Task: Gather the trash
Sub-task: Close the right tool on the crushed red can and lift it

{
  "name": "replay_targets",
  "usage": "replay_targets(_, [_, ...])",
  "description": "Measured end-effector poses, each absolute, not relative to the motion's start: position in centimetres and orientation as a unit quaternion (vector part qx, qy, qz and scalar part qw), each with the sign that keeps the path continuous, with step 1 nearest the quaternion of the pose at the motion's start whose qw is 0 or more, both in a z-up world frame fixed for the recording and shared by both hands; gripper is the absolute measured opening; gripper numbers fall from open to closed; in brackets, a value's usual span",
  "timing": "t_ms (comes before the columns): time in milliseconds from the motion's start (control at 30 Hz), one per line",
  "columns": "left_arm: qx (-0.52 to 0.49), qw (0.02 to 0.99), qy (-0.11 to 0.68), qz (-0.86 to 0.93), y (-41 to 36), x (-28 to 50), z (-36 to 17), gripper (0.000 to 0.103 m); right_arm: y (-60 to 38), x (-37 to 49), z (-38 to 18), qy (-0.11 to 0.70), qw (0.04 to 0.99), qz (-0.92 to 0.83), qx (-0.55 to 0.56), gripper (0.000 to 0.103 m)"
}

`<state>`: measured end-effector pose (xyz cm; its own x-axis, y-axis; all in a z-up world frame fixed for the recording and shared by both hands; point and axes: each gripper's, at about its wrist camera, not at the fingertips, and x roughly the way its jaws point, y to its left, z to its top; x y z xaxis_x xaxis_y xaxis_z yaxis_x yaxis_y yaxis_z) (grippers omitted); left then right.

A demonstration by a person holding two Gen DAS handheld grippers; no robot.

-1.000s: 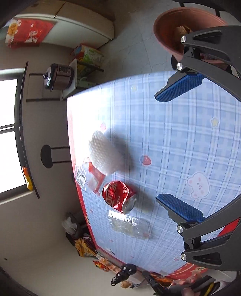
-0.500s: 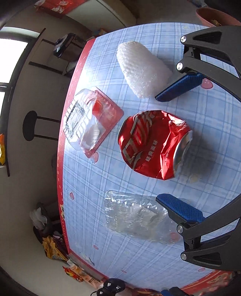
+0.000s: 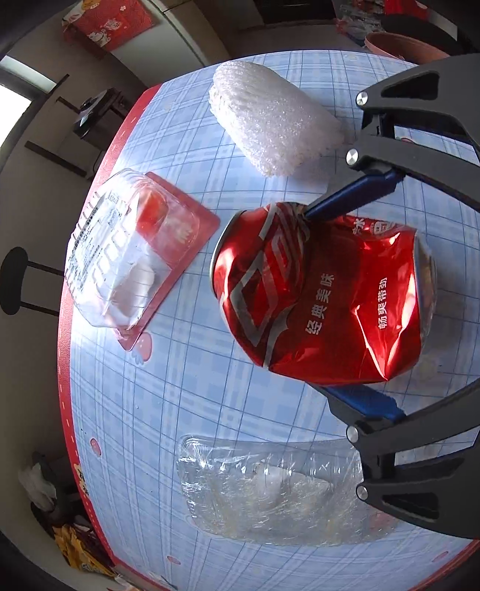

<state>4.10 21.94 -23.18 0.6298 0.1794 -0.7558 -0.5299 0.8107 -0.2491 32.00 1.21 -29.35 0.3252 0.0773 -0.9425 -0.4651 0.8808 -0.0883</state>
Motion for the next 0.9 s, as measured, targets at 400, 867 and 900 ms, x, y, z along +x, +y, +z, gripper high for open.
replay_targets(400, [-0.224,0.869,0.411,0.162,20.2,8.0,-25.0,0.095,-5.0,29.9,-25.5,0.545,0.807,0.221,-0.051,0.028])
replay_targets(867, [-0.18,0.857,0.461,0.143,16.5,15.9,-27.1,0.097,-12.7,27.6,-24.9,0.537,0.807,0.221,0.103,0.014])
replay_targets(900, [-0.174,0.856,0.465,0.146,16.3,16.9,-27.3,0.097,-13.0,27.4,-24.9,0.537,0.808,0.22,0.106,0.014])
